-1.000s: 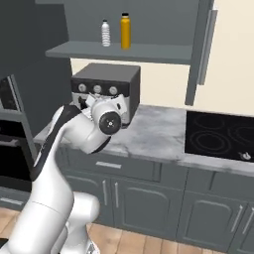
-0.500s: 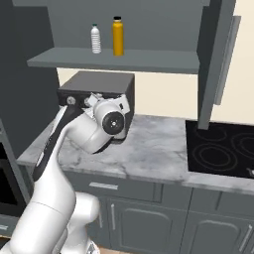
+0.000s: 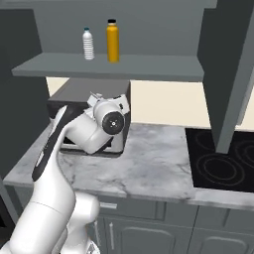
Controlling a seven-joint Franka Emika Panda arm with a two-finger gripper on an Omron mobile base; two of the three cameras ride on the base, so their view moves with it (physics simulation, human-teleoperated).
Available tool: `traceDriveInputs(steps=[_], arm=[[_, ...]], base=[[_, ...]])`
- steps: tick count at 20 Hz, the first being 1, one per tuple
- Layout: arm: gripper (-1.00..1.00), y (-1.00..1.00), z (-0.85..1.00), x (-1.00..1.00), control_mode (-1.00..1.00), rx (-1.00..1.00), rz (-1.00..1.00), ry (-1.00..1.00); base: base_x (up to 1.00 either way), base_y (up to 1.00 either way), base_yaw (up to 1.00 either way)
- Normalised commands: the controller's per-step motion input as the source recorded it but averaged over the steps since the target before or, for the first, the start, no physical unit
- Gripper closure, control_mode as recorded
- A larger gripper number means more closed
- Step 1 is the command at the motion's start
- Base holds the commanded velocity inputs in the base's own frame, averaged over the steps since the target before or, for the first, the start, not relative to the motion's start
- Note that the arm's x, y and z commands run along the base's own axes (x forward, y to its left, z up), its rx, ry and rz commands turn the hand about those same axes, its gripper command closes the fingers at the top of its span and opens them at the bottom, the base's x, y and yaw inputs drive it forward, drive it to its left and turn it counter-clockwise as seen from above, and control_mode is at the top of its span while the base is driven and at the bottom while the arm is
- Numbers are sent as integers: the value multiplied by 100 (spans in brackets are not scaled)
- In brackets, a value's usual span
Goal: Pick the water bottle, milk, bottled water from the counter and place them in the open cabinet.
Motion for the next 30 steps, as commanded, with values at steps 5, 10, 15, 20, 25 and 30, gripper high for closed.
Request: traceDriveInputs(steps=[5,10,15,20,25,30], arm=[[100,0,0,0,100,0,0,0],[100,0,0,0,100,0,0,0],[100,0,0,0,100,0,0,0],[100,0,0,0,100,0,0,0],[100,0,0,0,100,0,0,0],[100,0,0,0,100,0,0,0]], base=[[43,30,-12],[38,28,-11],[35,23,-9],[35,26,-6],[1,3,-1],[-4,-2,-2]])
